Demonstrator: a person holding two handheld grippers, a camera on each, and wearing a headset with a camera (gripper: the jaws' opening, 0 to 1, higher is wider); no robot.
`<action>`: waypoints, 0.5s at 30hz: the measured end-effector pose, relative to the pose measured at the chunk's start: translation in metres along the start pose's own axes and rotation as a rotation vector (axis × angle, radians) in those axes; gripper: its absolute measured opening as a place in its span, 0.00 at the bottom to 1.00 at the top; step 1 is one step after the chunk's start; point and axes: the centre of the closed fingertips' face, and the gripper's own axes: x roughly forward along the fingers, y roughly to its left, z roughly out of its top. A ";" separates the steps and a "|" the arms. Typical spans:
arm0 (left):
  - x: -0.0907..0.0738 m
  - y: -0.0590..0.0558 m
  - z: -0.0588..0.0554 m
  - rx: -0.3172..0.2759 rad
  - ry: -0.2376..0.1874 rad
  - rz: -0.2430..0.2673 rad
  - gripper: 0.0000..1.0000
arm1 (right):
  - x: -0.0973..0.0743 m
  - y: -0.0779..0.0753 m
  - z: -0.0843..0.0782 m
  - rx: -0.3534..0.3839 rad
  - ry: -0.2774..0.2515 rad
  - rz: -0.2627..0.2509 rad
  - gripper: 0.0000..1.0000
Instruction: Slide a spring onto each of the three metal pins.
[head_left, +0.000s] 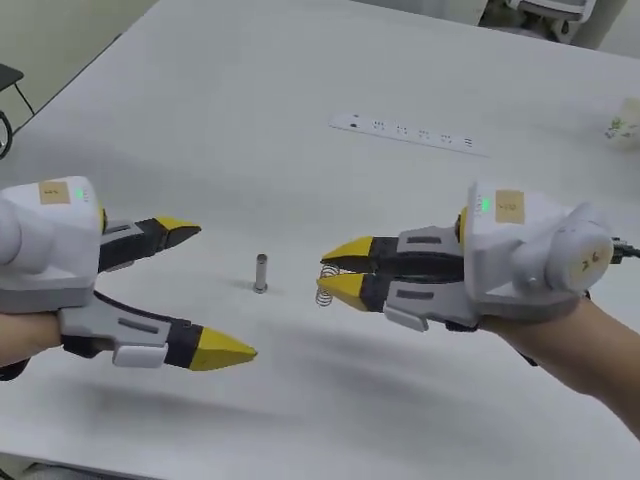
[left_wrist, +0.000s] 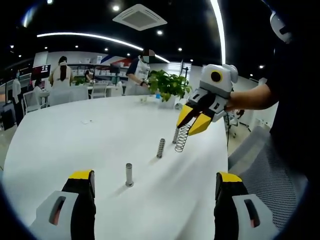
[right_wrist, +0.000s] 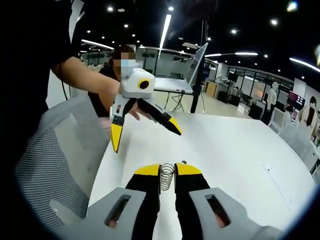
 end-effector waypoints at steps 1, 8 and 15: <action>0.000 0.000 0.000 0.000 -0.001 -0.001 0.98 | 0.002 -0.001 0.001 -0.001 -0.001 0.001 0.07; -0.001 -0.001 -0.001 -0.005 0.003 -0.007 0.98 | 0.016 -0.012 0.009 -0.013 -0.006 -0.005 0.07; -0.001 0.000 -0.003 -0.008 0.000 -0.001 0.98 | 0.027 -0.018 0.011 -0.012 -0.009 -0.007 0.07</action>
